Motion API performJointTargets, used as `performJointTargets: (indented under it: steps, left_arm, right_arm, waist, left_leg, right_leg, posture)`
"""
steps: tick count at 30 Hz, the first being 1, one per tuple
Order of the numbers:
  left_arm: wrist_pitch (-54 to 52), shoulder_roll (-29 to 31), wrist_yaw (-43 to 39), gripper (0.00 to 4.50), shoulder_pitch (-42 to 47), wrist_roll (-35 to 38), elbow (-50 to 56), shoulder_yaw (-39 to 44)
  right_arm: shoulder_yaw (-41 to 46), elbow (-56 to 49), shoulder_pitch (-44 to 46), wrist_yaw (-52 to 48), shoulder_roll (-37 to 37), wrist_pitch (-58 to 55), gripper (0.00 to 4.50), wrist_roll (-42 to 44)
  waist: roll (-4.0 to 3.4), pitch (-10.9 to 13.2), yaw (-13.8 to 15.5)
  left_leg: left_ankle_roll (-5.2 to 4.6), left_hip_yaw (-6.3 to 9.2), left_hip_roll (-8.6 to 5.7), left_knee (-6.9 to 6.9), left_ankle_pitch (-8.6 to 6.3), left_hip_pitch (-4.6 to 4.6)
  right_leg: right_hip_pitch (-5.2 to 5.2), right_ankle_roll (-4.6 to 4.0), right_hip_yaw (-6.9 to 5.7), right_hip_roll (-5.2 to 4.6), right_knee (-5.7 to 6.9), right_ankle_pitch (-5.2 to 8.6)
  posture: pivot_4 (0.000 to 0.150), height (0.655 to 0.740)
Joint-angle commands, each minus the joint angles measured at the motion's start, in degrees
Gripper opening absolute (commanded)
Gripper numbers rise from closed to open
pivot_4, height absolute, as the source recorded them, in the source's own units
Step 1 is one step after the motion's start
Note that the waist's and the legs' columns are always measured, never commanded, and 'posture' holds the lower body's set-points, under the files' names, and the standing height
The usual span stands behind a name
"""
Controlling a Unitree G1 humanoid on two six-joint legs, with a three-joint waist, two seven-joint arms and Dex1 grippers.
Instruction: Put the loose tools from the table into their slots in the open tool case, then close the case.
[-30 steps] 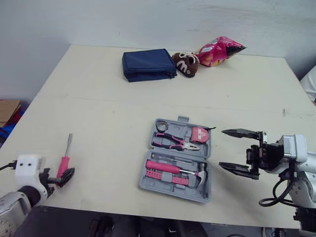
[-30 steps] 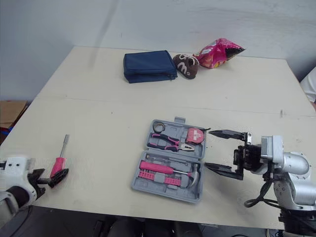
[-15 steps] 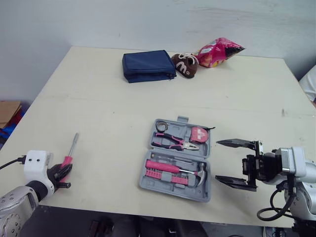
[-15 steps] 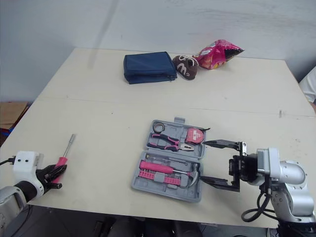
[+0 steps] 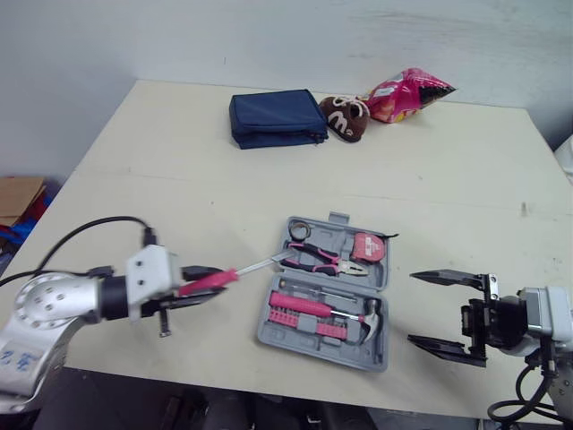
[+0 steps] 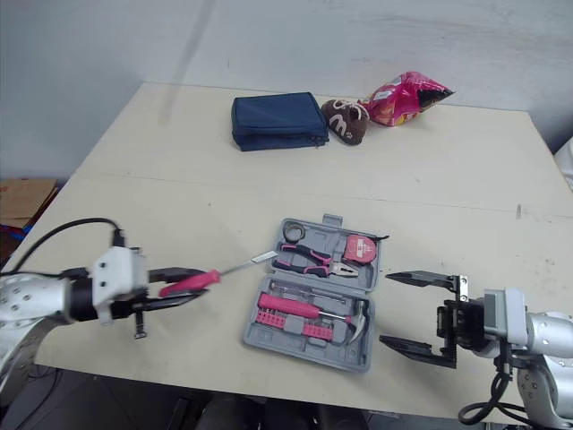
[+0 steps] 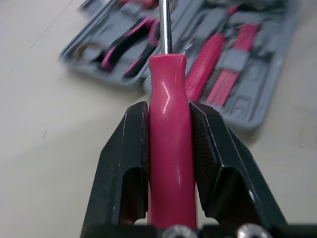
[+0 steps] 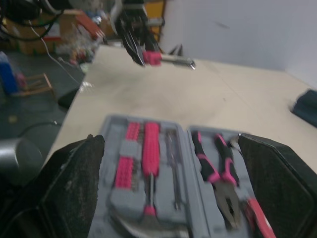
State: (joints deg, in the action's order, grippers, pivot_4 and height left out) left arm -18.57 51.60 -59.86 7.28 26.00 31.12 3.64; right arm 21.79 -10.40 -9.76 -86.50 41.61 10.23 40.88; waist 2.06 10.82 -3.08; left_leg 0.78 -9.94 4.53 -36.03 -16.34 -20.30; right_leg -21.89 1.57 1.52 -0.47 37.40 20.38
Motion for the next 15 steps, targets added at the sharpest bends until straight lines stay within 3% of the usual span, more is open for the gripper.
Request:
performJointTargets:
  steps: [1, 6, 11, 15]
  left_arm:
    - [-2.02, 0.56, -3.15, 0.55, 4.95, -2.11, 2.82, -8.30]
    - [-8.11, -0.91, -7.12, 0.55, 15.72, -9.12, 1.70, -23.59]
    - [-21.34, -4.87, -4.29, 0.55, 21.27, -8.68, 3.01, -29.00]
    - [-24.41, -7.00, -2.46, 0.55, 22.42, -11.93, 3.57, -33.81]
  right_arm:
    - [3.70, 2.01, -1.83, -2.69, 1.11, 2.12, 4.50, 0.35]
    - [6.73, 1.39, -6.81, -3.39, 1.68, 1.77, 4.50, 1.27]
    - [9.16, -0.17, -11.24, -3.59, 1.10, 1.88, 4.50, 2.23]
    - [11.11, 1.88, -15.36, -5.98, -0.17, 4.88, 4.50, 2.89]
  waist:
    - [-0.01, 0.00, -0.17]
    - [-0.04, 0.02, -0.09]
    - [-0.03, 0.03, -0.15]
    - [-0.04, 0.03, -0.05]
  left_leg:
    - [0.01, -0.04, 0.00, 0.00, 0.00, 0.01]
    - [0.09, -0.01, 0.03, -0.07, 0.06, 0.02]
    - [0.03, 0.00, 0.02, -0.17, 0.11, 0.05]
    - [-0.01, 0.06, 0.00, -0.21, 0.13, 0.12]
  right_leg:
    - [-0.01, 0.03, 0.06, 0.02, 0.00, 0.00]
    - [-0.02, 0.19, 0.16, 0.15, 0.06, 0.08]
    - [0.04, 0.32, 0.25, 0.15, 0.12, 0.01]
    - [0.18, 0.37, 0.26, 0.15, 0.13, -0.01]
  posture:
    - [0.150, 0.7400]
    - [0.150, 0.7400]
    - [0.150, 0.7400]
    - [0.150, 0.7400]
